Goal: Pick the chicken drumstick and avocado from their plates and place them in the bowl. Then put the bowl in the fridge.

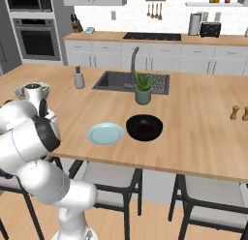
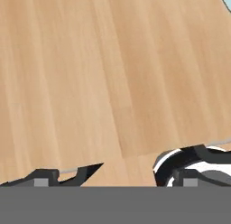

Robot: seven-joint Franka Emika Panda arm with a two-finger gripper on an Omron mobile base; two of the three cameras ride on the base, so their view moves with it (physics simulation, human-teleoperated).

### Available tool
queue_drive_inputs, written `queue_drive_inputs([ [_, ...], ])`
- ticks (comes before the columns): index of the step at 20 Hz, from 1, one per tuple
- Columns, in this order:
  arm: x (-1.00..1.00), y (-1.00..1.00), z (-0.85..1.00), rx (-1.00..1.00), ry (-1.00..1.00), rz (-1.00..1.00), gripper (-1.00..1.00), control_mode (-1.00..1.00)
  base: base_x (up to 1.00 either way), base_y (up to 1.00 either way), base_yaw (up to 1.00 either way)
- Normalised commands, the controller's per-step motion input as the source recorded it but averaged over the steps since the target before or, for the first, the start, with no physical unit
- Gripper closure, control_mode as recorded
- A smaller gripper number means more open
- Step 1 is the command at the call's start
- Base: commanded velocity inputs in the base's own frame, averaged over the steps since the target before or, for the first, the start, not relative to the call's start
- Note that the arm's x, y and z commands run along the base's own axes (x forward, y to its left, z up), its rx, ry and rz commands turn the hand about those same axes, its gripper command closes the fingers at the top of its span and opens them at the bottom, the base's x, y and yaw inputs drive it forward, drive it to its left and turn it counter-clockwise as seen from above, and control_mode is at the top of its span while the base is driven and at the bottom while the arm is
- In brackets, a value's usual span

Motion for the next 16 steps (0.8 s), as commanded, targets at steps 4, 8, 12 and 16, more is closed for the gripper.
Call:
queue_drive_inputs([
  [4,0.00,1.00,0.00,-0.01,-0.07,-0.02,-1.00,-1.00,0.00,0.00,0.00],
  [8,0.08,1.00,0.03,0.00,-0.10,-0.08,-1.00,-1.00,0.00,0.00,0.00],
  [12,0.25,1.00,0.21,0.00,-0.14,-0.10,-1.00,-1.00,0.00,0.00,0.00],
  [16,0.49,1.00,0.16,0.00,-0.06,-0.07,-1.00,-1.00,0.00,0.00,0.00],
])
